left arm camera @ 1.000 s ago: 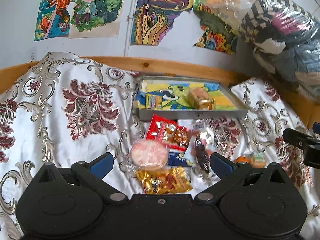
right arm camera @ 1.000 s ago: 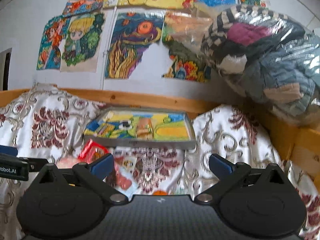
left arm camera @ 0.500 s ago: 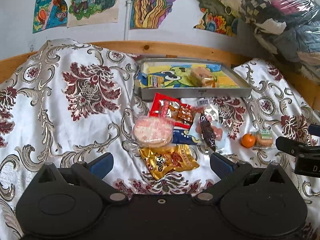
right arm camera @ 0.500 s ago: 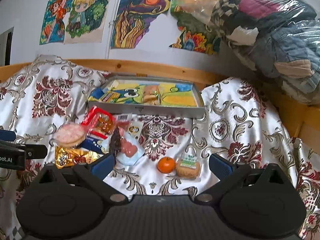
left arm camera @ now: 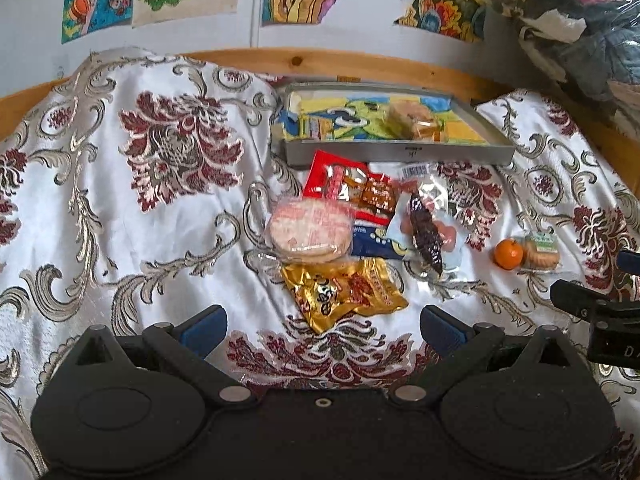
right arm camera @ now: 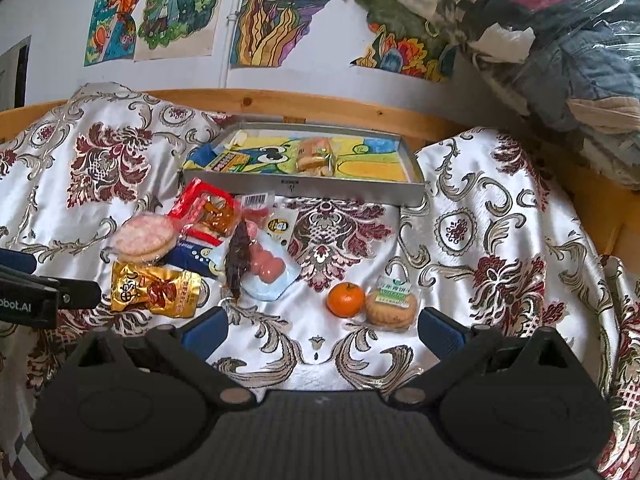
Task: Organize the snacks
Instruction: 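Move both tools back over the snack pile toward the orange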
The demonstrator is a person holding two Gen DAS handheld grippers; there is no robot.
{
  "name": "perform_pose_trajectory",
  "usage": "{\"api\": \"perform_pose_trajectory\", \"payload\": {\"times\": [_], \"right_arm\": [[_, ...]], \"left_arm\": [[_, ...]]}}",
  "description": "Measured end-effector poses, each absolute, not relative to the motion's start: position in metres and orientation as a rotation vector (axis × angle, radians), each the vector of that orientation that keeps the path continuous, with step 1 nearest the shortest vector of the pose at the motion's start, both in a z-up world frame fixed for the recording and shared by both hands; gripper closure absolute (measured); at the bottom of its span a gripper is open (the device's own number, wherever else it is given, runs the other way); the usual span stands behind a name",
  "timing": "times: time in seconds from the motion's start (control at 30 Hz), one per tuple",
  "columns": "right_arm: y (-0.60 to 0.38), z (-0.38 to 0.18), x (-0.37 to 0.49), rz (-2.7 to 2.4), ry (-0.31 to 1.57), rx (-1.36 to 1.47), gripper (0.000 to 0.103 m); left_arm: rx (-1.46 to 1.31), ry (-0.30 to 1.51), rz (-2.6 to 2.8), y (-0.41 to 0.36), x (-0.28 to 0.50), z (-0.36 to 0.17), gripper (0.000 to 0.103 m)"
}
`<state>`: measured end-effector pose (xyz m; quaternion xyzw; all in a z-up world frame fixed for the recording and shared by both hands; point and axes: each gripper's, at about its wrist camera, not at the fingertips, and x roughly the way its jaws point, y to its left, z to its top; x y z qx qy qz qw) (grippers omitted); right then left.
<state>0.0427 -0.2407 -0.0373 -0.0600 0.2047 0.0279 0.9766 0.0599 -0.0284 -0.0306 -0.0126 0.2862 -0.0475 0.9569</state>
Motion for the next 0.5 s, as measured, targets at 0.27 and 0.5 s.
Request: {"api": "perform_pose_trajectory", "payload": {"times": [0.27,0.5], "right_arm": [[-0.241,-0.044,0.052,0.073,0.448,-0.118,0.000],[-0.243,-0.047,0.066,0.122,0.475,-0.114,0.000]], "left_arm": [[-0.056,0.648,-0.142,-0.027,0.079,-0.039,0.001],[-0.057,0.705,-0.201,-0.026,0.103,-0.049,0.001]]}}
